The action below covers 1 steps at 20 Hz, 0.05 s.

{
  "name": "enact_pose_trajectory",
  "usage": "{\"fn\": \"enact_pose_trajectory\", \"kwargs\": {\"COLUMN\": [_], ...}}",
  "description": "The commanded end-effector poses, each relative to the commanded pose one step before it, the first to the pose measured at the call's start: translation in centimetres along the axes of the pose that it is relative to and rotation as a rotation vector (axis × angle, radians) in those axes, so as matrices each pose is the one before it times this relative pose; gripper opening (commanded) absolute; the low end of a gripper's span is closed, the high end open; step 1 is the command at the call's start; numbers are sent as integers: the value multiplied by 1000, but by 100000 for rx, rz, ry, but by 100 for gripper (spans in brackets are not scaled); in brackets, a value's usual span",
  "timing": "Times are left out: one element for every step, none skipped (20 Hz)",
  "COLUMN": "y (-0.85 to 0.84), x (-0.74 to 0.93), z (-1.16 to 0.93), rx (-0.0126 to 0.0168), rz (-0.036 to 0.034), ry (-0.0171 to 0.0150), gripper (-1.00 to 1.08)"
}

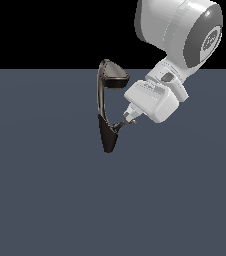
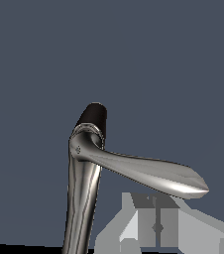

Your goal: Turn on the faucet by rotating a designated handle.

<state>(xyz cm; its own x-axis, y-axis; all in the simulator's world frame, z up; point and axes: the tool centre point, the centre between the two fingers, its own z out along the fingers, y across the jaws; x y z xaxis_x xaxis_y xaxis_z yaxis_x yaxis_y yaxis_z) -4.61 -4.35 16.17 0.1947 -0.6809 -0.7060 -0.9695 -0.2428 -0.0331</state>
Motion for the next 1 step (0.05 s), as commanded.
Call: {"fn": "enact_pose_trajectory", "kwargs": {"y": [1762], "x": [2862], "z": [197], "rx": [-211], "rz": [4069], "ry": [-18], "gripper": [-100]}}
